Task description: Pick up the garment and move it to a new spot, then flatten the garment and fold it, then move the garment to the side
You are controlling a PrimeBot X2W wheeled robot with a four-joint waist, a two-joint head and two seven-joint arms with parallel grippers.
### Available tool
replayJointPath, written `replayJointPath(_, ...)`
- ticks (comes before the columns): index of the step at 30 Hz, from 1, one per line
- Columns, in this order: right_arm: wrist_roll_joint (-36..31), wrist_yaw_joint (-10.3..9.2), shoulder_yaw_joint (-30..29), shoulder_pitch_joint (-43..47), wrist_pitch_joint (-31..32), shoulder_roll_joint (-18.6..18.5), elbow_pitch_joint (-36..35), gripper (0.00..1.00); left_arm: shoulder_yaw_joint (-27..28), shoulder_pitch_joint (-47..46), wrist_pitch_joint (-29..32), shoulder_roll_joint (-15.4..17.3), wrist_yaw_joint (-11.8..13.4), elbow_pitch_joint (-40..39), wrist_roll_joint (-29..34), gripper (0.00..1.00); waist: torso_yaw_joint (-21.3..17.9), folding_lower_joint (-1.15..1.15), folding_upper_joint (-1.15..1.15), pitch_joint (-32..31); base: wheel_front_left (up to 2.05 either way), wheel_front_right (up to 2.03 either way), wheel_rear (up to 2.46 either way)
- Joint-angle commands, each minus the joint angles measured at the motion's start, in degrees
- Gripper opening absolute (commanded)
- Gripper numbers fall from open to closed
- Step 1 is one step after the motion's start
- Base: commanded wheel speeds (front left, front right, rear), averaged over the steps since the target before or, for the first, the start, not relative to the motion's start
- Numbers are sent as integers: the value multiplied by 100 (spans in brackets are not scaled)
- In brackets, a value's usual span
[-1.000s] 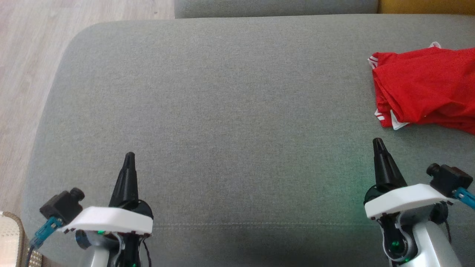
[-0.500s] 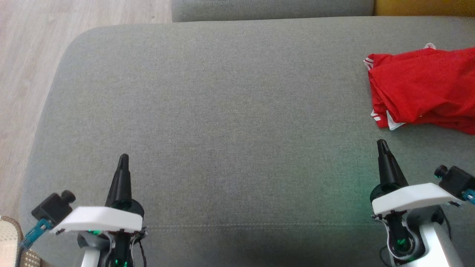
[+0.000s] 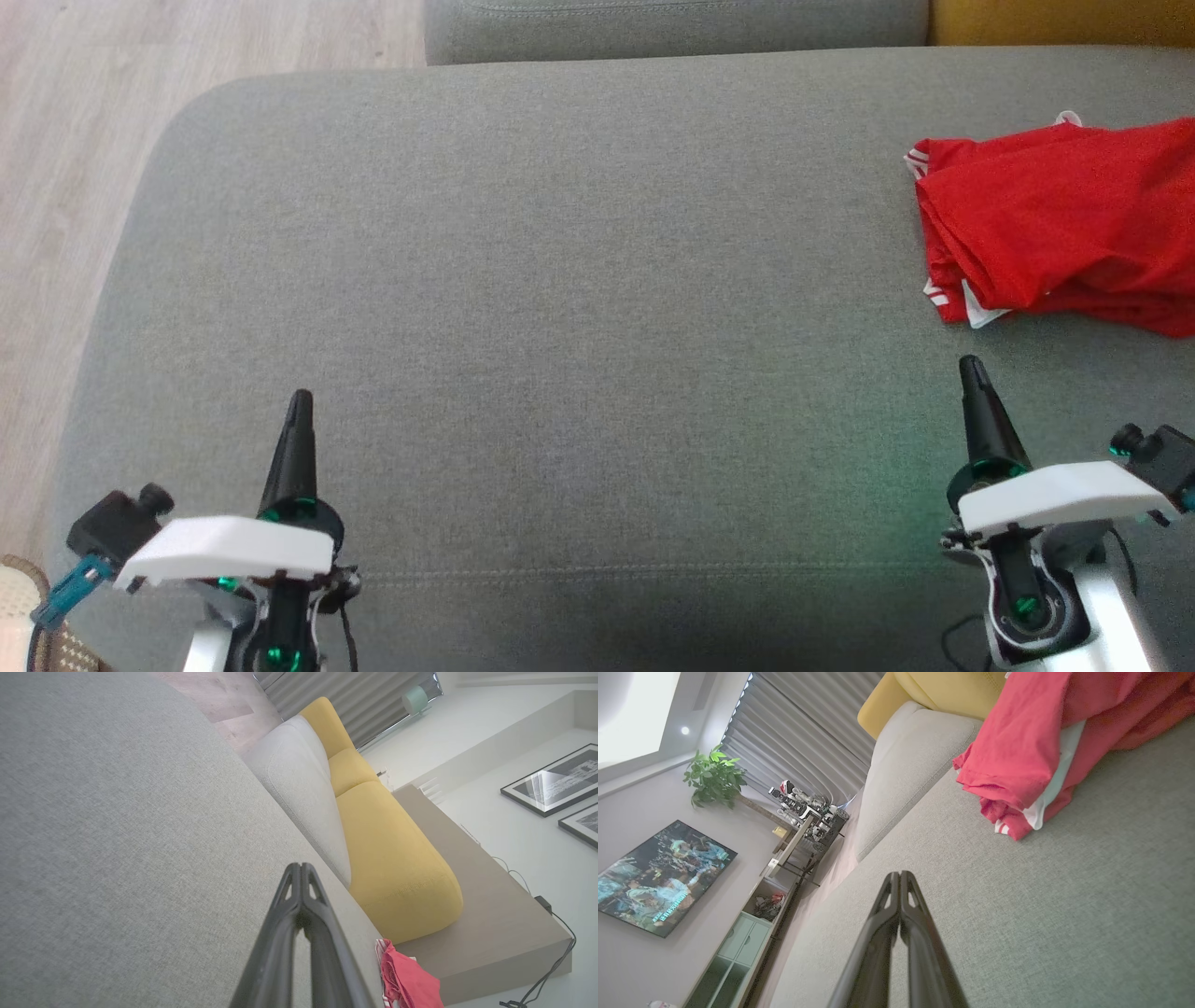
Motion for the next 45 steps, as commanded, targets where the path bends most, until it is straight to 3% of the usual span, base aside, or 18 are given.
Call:
replayJointPath(1, 203, -1, 17, -107, 47, -16, -175, 0, 158, -282, 40, 102, -64, -144, -172, 0, -7, 0, 0, -8, 0, 0, 0)
replayJointPath(45, 3024, -2, -298, -15, 794, 13, -130, 0, 720, -409, 777, 125, -328, 281, -2642, 0, -180, 0, 0, -208, 0, 0, 0)
